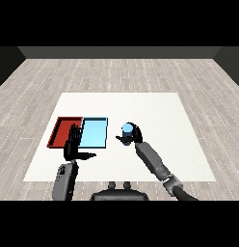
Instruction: Pick the blue can and put it in the blue box
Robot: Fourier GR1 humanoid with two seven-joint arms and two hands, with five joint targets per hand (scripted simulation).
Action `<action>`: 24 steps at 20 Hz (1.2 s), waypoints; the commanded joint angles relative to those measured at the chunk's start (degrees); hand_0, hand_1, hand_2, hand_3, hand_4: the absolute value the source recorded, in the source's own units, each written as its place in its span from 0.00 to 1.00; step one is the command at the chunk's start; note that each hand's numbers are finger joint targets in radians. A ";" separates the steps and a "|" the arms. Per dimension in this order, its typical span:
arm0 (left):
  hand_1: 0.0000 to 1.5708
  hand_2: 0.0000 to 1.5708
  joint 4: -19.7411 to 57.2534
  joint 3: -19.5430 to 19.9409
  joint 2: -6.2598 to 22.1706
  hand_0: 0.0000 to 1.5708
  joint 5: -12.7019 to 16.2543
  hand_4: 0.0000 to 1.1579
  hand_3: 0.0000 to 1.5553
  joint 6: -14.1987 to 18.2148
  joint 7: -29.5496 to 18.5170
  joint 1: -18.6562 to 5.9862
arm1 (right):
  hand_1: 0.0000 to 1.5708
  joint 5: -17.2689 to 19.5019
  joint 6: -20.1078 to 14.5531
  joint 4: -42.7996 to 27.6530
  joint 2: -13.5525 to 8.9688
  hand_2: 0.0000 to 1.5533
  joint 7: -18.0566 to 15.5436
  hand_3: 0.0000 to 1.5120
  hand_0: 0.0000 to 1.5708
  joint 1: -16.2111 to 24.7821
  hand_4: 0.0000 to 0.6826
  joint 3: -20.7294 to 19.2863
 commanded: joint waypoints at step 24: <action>0.00 0.00 9.44 -13.81 -1.57 0.00 -1.17 0.00 0.00 8.76 7.21 -11.12 | 0.91 14.21 6.86 -25.53 -1.30 0.92 7.85 0.93 0.91 7.51 0.97 -6.13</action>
